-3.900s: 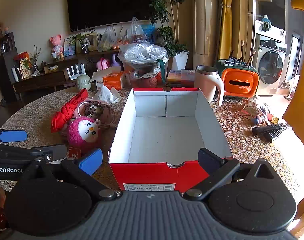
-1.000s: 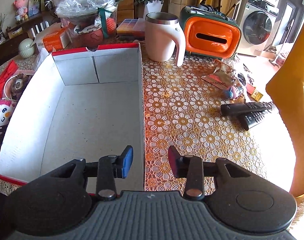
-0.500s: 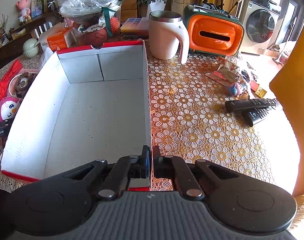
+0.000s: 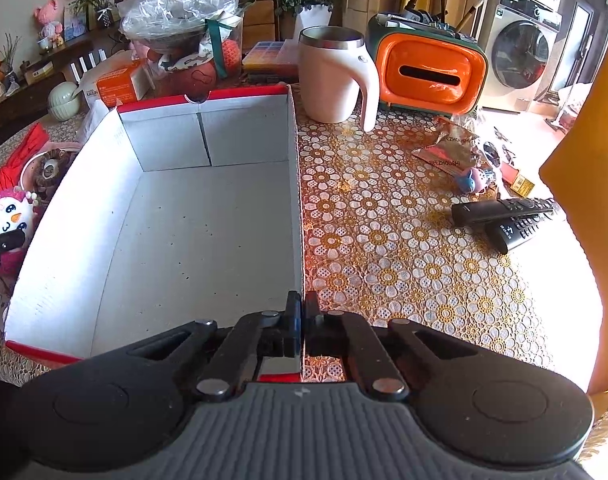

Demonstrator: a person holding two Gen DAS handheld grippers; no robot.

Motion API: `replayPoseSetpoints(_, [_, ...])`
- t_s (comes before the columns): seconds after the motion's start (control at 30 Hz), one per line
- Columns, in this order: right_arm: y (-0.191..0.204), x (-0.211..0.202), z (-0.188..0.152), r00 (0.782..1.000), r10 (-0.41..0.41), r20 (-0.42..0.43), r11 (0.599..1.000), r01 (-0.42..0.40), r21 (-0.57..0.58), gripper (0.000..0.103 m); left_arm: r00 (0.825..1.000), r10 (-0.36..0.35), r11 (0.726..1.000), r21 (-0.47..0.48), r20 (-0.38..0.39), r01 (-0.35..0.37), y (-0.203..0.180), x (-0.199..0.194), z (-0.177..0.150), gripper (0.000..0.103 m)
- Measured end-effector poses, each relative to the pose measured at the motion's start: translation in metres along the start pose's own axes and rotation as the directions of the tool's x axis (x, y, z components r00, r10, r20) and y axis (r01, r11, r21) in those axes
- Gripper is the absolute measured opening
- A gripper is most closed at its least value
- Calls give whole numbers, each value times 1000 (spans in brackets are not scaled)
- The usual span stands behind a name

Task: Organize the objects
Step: 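Carry the plush into the red-and-white shoebox and open the left tool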

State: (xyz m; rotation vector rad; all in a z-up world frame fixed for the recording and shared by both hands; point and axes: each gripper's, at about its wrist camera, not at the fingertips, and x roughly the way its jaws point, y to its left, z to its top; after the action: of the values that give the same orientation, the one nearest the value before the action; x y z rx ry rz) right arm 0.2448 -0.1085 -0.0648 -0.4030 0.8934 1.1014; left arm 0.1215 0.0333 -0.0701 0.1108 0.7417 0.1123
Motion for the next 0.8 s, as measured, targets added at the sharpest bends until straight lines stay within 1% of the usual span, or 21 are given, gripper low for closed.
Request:
replayPoseSetpoints(0.27, [-1,-1,-1,1000,9,5,1000,-9,10,1,995,-87,995,53,47,84,-17,-43,25,61])
replayPoseSetpoints(0.53, [-4,-1,0,1000,20,5,1000,-20,18,1,979,-188,977,120,76,178,-54,-67,59,62])
replayPoseSetpoints(0.67, [-5,-1,0,1000,25,2,999,-25,20,1,971,-235,958,179,48,223,-81,-63,72,62])
replayPoseSetpoints(0.8, [-4,-1,0,1000,26,3,999,-26,19,1,969,-248,943,229,5,240,-110,-49,77,62])
